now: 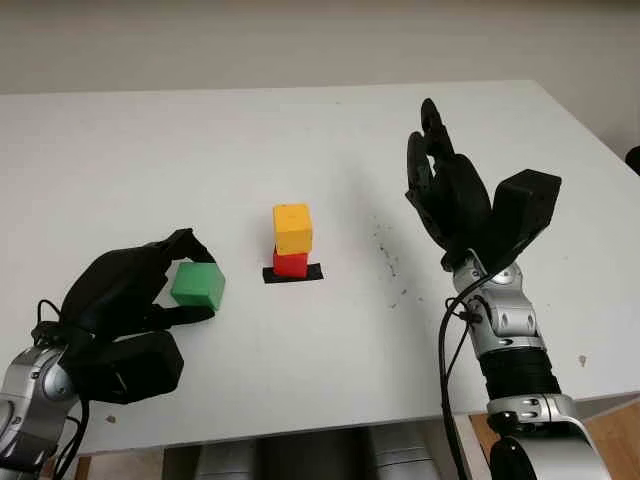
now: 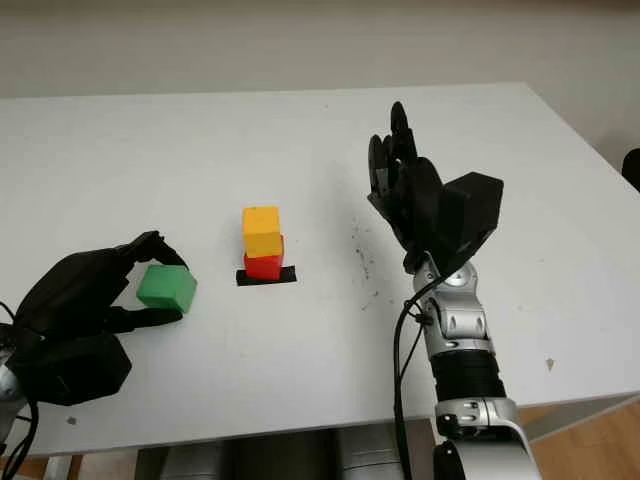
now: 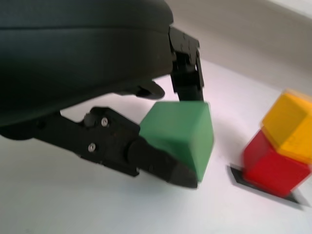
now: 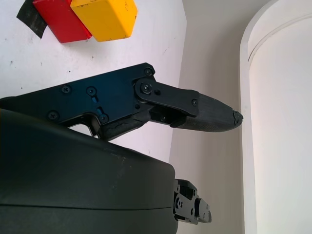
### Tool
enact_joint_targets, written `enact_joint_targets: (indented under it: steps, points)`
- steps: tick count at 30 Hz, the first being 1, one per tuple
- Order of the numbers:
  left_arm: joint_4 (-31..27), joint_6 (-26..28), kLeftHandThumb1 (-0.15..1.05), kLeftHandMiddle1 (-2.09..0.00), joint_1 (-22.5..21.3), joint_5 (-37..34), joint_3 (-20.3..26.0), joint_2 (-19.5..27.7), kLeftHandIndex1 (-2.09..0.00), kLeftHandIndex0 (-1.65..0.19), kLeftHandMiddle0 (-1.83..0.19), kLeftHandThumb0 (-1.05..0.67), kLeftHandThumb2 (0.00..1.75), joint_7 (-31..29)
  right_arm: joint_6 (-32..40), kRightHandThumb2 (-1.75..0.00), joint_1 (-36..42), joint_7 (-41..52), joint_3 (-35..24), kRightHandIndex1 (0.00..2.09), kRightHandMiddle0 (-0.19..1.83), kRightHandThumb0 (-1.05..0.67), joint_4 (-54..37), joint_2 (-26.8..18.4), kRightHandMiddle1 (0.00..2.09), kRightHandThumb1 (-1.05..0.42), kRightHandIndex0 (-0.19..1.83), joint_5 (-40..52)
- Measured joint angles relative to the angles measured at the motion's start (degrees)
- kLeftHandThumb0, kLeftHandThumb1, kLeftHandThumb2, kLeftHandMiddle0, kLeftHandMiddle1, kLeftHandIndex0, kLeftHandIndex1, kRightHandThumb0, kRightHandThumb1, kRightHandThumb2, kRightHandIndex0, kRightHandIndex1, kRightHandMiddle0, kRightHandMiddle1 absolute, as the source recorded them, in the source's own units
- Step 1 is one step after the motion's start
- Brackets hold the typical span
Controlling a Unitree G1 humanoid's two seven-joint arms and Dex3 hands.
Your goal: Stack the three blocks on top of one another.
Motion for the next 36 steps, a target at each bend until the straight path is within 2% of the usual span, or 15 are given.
enact_joint_targets:
  steps: [5, 9, 11, 15, 19, 24, 30, 36]
  points:
    - [-0.1, 1.4, 1.05, -0.12, 0.0, -10.0, 2.5, -2.5, -1.58, -0.04, -0.34, -0.33, 0.2, -4.7, 0.0, -0.62, 0.0, -0.3, 0.0, 0.0, -0.19, -0.63, 0.0, 0.0, 0.0, -1.05, -0.19, 0.0]
    - [-0.3, 2.4, 1.05, -0.12, 0.0, -11.4, 3.9, -2.6, -1.6, -0.03, -0.34, -0.34, 0.22, -5.5, -0.1, -0.6, 0.0, -0.2, 0.0, 0.0, -0.19, -0.63, 0.0, 0.0, 0.0, -1.05, -0.19, 0.0]
    - [-0.5, 2.4, 1.05, -0.12, -0.1, -10.5, 4.5, -2.5, -1.61, -0.04, -0.34, -0.35, 0.21, -5.0, -0.2, -0.59, 0.0, -0.2, 0.0, 0.0, -0.19, -0.65, 0.1, 0.0, 0.0, -1.05, -0.19, 0.0]
    - [-2.5, 2.5, 1.05, -0.12, -0.2, -4.3, 5.0, -1.4, -1.6, -0.04, -0.35, -0.33, 0.18, -2.5, -0.6, -0.6, 0.0, -0.3, 0.0, 0.0, -0.19, -0.6, 0.1, 0.3, 0.0, -1.05, -0.19, -0.1]
    - [-4.9, 1.1, 1.05, -0.1, -1.8, -0.4, 6.9, 0.7, -1.57, -0.08, -0.35, -0.32, 0.16, -0.7, -0.6, -0.61, 0.0, -0.6, 0.0, 0.0, -0.19, -0.6, 0.1, 0.4, 0.01, -1.05, -0.19, -0.2]
    - [-5.8, -1.2, 1.05, -0.08, -7.1, -1.4, 8.5, 2.9, -1.5, -0.16, -0.36, -0.32, 0.13, -1.3, -0.6, -0.6, 0.0, -0.6, 0.0, 0.0, -0.19, -0.59, 0.1, 0.4, 0.01, -1.05, -0.19, -0.5]
    - [-7.2, 5.7, 1.04, -0.06, -16.8, -6.9, 7.6, 2.9, -1.4, -0.3, -0.38, -0.32, 0.07, -7.0, -0.4, -0.58, 0.0, -0.4, 0.3, 0.0, -0.19, -0.61, 0.1, 0.6, 0.0, -1.05, -0.19, -0.5]
    - [-4.7, 10.6, 1.03, -0.07, -28.0, -11.7, 3.8, 0.7, -1.45, -0.36, -0.4, -0.32, 0.05, -11.5, 0.7, -0.55, 0.0, -0.5, 0.8, 0.0, -0.19, -0.63, 0.3, 1.5, 0.02, -1.05, -0.19, -0.5]
